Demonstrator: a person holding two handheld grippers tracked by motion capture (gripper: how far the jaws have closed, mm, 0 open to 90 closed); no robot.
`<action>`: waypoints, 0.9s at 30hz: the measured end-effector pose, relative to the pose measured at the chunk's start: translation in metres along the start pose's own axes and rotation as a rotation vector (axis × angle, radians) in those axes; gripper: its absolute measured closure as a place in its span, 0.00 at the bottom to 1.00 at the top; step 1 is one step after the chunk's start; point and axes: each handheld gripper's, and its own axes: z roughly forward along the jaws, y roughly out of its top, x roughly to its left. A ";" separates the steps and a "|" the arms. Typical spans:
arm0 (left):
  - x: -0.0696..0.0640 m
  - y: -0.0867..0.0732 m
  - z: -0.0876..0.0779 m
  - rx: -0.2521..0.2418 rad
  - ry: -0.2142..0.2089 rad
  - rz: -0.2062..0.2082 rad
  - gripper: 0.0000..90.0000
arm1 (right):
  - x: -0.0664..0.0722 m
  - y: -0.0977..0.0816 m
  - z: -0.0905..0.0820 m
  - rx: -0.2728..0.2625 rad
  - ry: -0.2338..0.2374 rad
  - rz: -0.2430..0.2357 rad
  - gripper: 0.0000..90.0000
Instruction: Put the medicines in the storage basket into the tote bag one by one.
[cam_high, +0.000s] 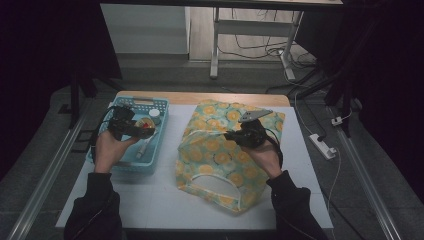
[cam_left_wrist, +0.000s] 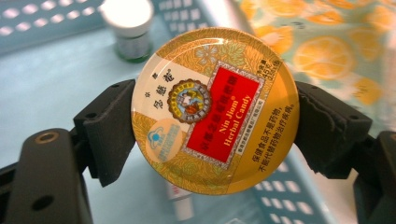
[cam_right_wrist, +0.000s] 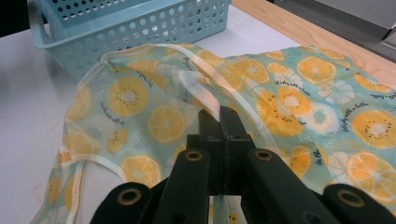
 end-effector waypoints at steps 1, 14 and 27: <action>-0.004 0.001 0.000 -0.002 -0.004 0.016 0.22 | 0.000 0.000 0.000 -0.001 0.000 0.000 1.00; -0.053 0.010 0.000 0.003 -0.086 0.161 0.22 | -0.001 0.001 -0.004 -0.014 -0.002 0.002 1.00; -0.095 0.015 0.006 0.016 -0.210 0.279 0.22 | -0.001 0.001 -0.005 -0.020 -0.008 0.007 1.00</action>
